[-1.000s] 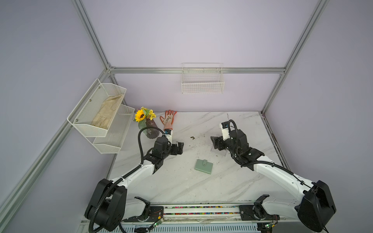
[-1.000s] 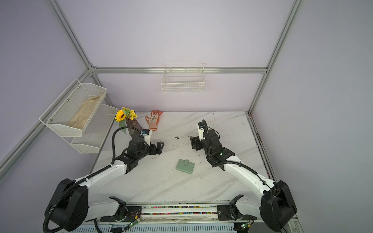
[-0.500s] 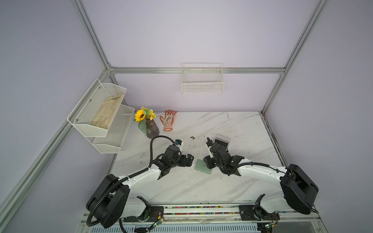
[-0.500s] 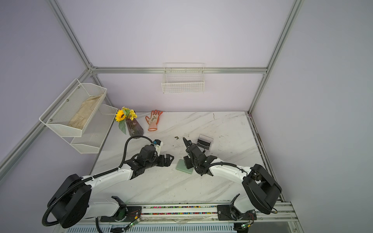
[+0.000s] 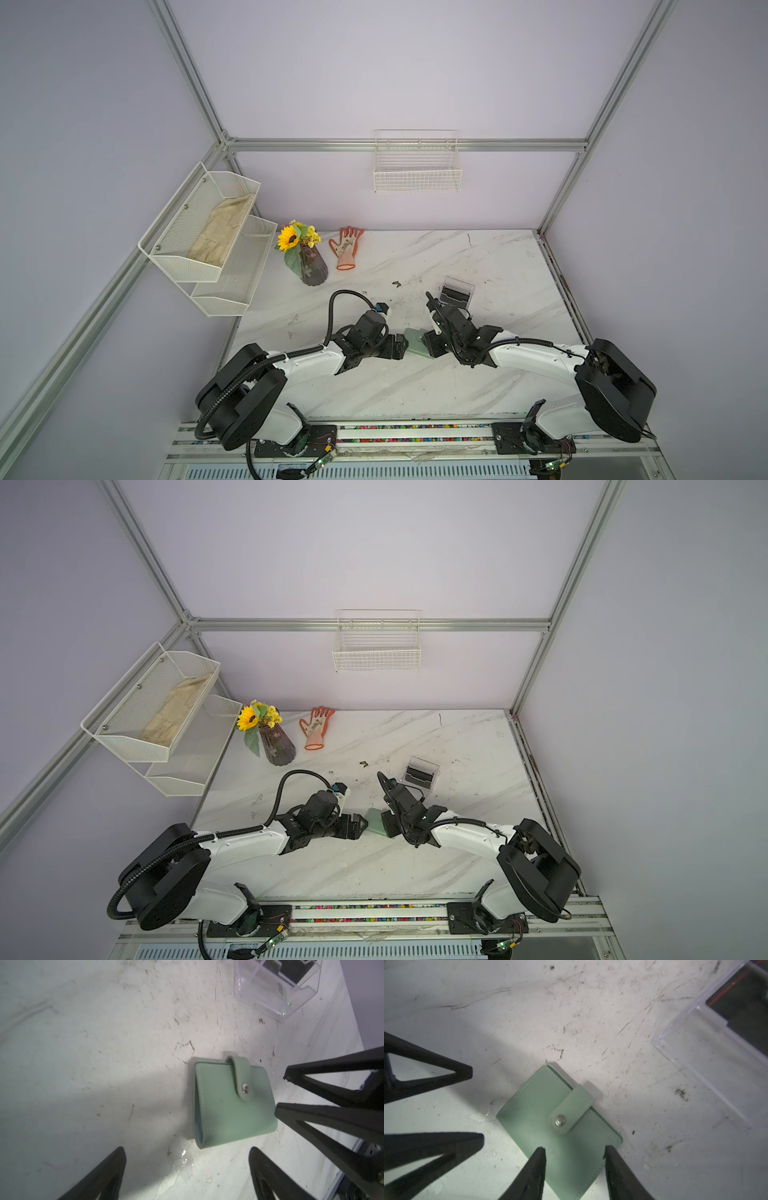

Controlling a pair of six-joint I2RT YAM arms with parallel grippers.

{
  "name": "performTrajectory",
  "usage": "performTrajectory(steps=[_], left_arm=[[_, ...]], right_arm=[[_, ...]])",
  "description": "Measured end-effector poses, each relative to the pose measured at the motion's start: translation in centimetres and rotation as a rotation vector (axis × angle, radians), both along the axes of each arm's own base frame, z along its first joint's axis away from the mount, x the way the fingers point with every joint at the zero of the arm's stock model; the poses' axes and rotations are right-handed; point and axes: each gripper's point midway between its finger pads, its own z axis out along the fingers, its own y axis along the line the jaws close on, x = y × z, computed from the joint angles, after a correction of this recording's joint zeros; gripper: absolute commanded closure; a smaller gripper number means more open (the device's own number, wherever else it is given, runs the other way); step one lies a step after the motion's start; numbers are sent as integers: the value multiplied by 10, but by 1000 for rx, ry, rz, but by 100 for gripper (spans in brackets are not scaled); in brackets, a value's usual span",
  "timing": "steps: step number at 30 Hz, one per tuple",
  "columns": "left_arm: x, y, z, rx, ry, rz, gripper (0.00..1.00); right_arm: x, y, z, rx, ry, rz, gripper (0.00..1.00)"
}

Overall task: Insert credit cards into a card holder
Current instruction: Open the card holder at the center of the board.

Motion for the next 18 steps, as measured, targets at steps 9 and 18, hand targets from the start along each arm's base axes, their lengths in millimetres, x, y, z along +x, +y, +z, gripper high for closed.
performTrajectory(steps=[9, 18], left_arm=[[0, -11, -10, 12, -3, -43, 40], [13, -21, -17, 34, -4, -53, 76]], right_arm=[[-15, -11, -20, -7, 76, -33, 60], [-24, -13, -34, 0, 132, -53, 72]])
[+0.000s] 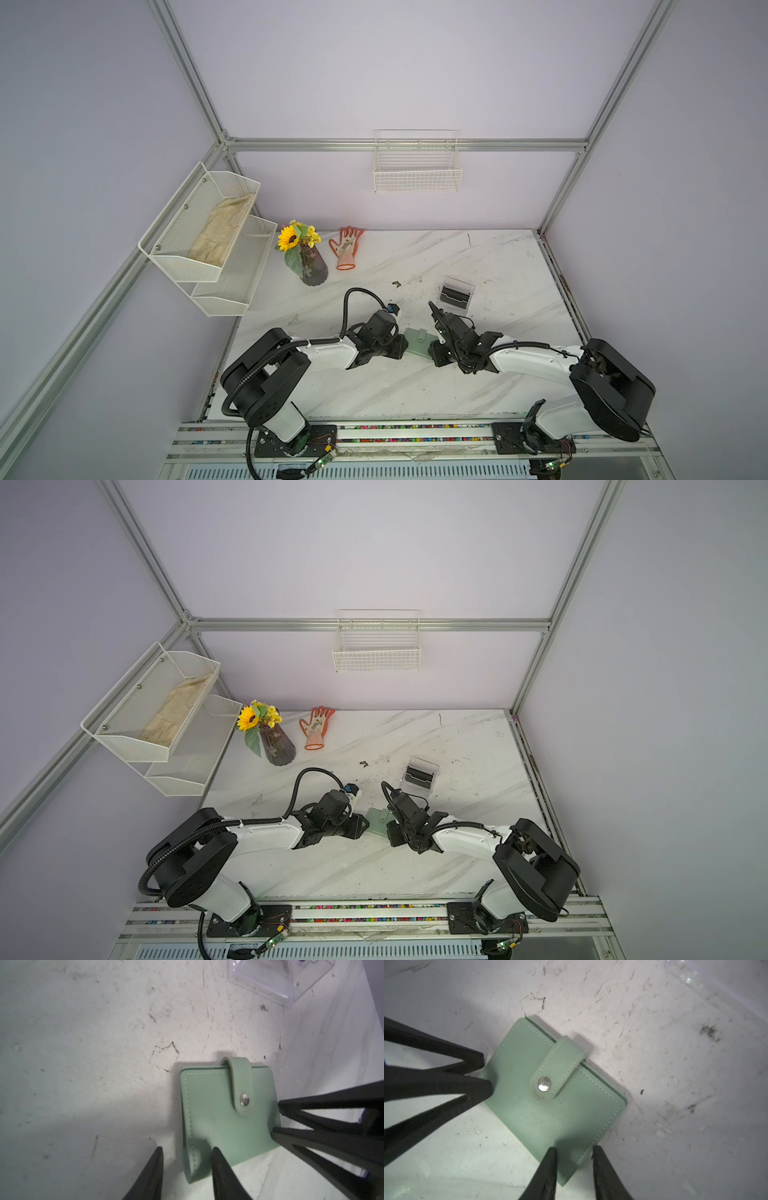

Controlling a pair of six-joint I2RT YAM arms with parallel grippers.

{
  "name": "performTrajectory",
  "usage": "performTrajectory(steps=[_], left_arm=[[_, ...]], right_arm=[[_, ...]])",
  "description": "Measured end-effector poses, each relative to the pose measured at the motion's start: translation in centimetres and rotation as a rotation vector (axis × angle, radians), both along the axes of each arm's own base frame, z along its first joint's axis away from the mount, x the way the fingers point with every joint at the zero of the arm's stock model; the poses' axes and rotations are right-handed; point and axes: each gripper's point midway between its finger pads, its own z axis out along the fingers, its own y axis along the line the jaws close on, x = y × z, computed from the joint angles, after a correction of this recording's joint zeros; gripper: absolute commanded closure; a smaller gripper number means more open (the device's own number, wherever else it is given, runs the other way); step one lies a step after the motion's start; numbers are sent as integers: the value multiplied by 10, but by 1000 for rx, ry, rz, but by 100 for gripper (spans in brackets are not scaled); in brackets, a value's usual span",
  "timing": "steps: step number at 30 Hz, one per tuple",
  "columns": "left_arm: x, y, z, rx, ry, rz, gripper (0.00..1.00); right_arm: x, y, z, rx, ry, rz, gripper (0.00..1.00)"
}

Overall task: Insert credit cards into a card holder
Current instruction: Open the card holder at the center of the board.

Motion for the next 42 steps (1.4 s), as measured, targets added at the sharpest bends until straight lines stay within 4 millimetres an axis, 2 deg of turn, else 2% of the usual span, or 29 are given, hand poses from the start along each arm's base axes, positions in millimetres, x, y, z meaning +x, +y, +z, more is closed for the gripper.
performTrajectory(steps=[5, 13, 19, 23, 27, 30, 33, 37, 40, 42], left_arm=[[5, -4, -2, 14, 7, -1, 77], [19, 11, -2, 125, -5, 65, 77], [32, 17, -1, 202, -21, 92, 79], [52, 19, 0, 220, -34, 116, 82], [70, 17, -1, 163, -26, 139, 84], [78, 20, -1, 107, 8, 145, 84], [82, 28, 0, 87, 31, 156, 80], [76, 31, 14, 67, 49, 130, 62], [76, 25, 47, 26, 4, 99, 62], [81, 22, 77, -11, -55, 95, 69]], right_arm=[[2, 7, -4, 22, 16, 0, 76], [10, 26, -3, 106, 24, -4, 79], [8, 38, -2, 154, 35, 3, 80], [-7, 54, -1, 195, 69, 61, 80], [-38, 80, 1, 256, 129, 173, 80], [-48, 86, 8, 277, 140, 201, 80], [-45, 85, 28, 303, 103, 193, 77], [-35, 86, 71, 340, 25, 180, 75], [-22, 86, 109, 359, -58, 150, 74], [-13, 85, 130, 364, -112, 123, 74]])
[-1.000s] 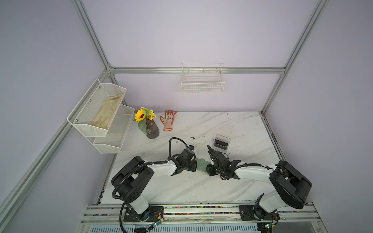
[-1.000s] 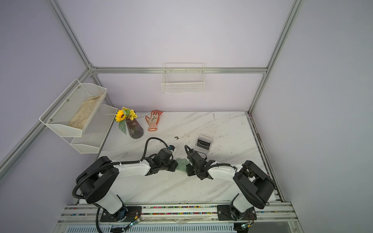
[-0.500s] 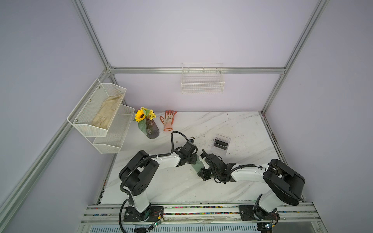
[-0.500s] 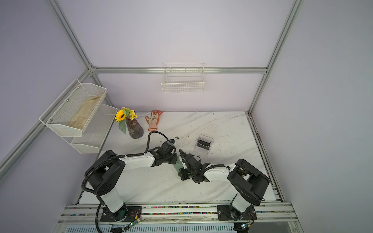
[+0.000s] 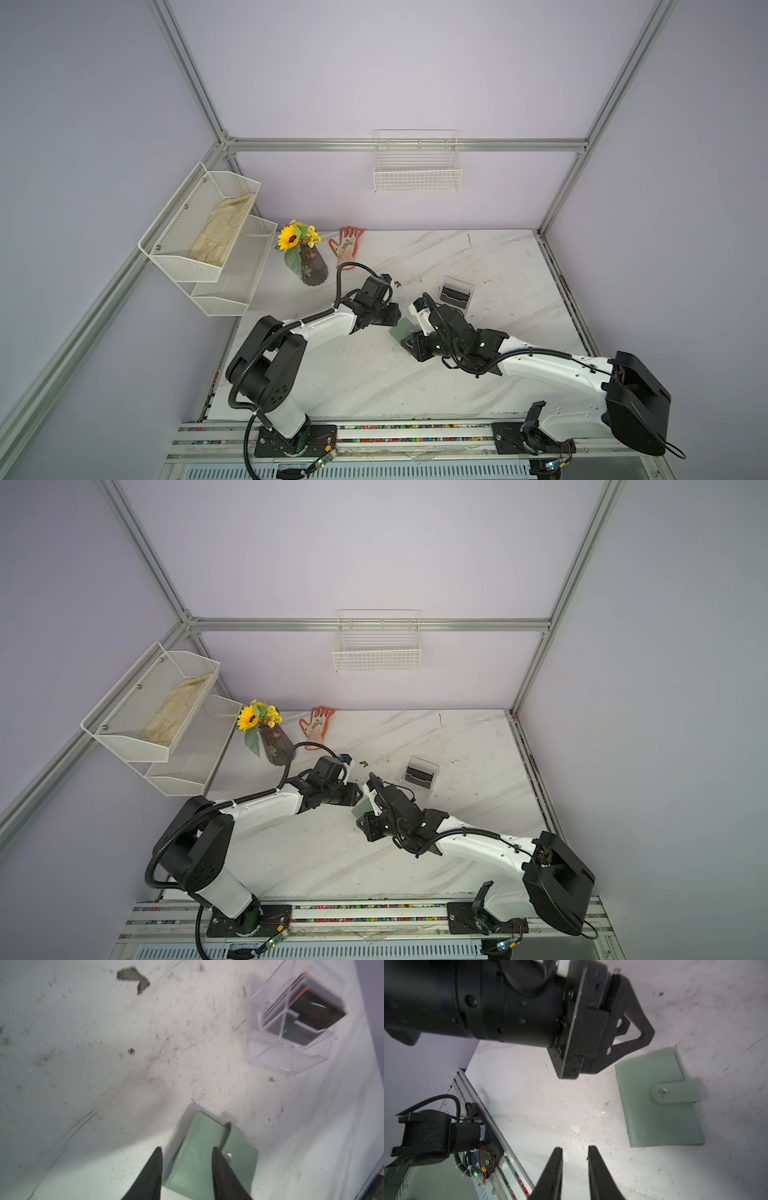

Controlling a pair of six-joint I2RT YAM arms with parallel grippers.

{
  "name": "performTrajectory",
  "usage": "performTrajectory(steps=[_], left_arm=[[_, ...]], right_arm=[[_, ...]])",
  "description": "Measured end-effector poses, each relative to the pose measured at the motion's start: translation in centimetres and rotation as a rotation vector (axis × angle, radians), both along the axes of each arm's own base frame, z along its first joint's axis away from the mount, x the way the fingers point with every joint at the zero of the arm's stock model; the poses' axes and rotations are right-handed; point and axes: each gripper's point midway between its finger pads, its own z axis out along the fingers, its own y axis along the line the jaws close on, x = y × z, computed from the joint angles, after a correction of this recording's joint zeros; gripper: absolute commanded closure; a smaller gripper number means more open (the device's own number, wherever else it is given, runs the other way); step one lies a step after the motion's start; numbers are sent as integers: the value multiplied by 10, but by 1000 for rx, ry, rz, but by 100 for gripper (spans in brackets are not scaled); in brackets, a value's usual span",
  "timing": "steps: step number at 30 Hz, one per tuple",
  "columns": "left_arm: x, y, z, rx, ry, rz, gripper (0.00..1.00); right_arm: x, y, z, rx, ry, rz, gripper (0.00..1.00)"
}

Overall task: Insert credit cards into a card holder
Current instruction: Open the card holder at the center of the board.

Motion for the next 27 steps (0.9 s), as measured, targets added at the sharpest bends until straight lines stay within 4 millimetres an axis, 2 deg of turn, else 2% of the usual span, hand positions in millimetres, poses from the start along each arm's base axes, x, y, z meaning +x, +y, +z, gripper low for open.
performTrajectory(steps=[2, 3, 4, 6, 9, 13, 15, 22, 27], left_arm=[[4, 0, 26, -27, -61, 5, 84], [4, 1, 34, -35, -81, 11, 96], [4, 2, 40, -43, -90, 21, 100], [5, 4, 44, -57, -91, 42, 100], [-3, 8, 28, -83, -54, 68, 100], [-30, 17, -20, -113, 82, 106, 100], [-41, 20, -36, -117, 142, 121, 100], [-39, 12, -35, -169, 158, 129, 100], [-39, 9, -52, -169, 204, 130, 100]], right_arm=[[8, -1, 13, -4, -39, -24, 72], [13, -2, 16, -17, -55, -42, 72], [17, -2, 15, -34, -65, -54, 69], [27, -1, 6, -97, -71, -83, 68], [42, 1, -15, -203, -56, -122, 67], [57, -4, -33, -322, -58, -160, 68], [62, -9, -37, -360, -61, -176, 68], [78, -31, -61, -487, -53, -198, 69], [83, -27, -81, -558, -41, -154, 70]])
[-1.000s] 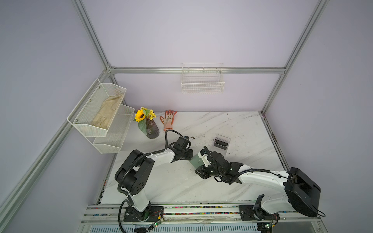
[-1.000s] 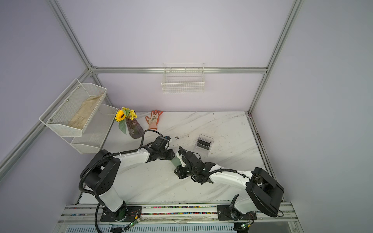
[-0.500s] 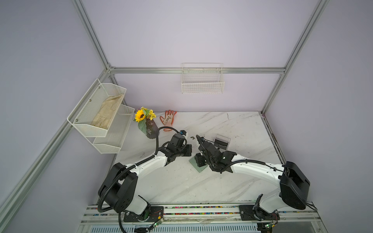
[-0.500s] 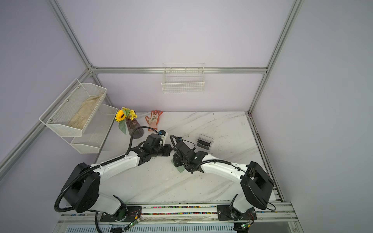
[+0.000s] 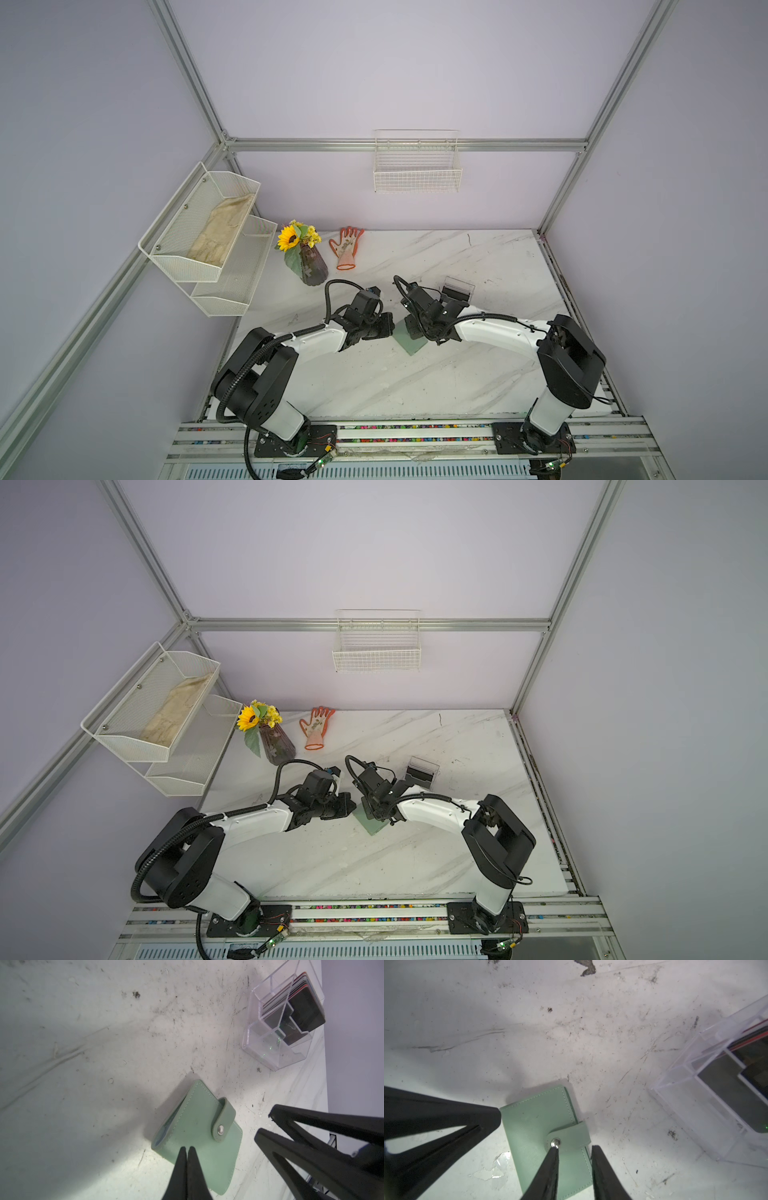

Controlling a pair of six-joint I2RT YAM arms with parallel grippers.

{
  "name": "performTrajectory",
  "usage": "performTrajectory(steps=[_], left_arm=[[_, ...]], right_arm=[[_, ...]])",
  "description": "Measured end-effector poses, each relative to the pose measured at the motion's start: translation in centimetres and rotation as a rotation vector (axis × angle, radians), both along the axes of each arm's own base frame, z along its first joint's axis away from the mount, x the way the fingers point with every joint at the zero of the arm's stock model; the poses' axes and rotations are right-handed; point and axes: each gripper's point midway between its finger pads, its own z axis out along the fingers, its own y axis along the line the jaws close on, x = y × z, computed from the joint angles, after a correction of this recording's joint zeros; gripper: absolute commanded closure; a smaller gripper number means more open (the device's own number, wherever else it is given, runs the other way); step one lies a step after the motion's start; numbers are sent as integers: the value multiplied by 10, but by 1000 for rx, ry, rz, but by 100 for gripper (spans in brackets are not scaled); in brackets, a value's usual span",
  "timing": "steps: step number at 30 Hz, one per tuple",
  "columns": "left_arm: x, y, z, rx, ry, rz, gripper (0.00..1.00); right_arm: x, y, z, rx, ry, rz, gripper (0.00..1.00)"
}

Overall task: Insert credit cards into a card holder
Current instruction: Open the card holder at the center of the board.

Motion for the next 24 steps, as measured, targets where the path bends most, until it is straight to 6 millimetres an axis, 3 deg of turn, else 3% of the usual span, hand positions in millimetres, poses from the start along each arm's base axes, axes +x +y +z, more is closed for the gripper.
performTrajectory(steps=[4, 24], left_arm=[[-4, -2, -20, 6, 54, -10, 100], [0, -7, -24, -47, 79, -11, 100]], right_arm=[[1, 3, -14, -37, 20, 26, 70], [-9, 12, -30, -27, 90, 84, 71]])
